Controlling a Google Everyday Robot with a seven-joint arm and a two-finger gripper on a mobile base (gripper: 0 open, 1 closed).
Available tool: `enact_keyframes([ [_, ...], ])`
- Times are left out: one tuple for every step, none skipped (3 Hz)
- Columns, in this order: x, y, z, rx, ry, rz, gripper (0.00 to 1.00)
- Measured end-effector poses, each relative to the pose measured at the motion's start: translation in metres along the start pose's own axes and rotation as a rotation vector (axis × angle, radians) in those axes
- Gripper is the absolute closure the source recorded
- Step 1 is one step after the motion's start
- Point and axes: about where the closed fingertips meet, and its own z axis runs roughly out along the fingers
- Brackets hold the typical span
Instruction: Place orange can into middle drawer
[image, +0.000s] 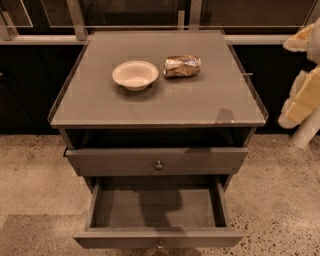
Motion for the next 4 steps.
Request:
enact_keyframes([
  [0.011, -0.053, 0.017, -0.016, -0.046, 0.028, 0.00],
  [0.016, -0.095, 0.060, -0.097, -0.037, 0.049, 0.00],
  [0.007, -0.128, 0.105, -0.162, -0.037, 0.067, 0.00],
  [0.000, -0.155, 0.106, -0.104, -0.062, 0.064, 0.00],
])
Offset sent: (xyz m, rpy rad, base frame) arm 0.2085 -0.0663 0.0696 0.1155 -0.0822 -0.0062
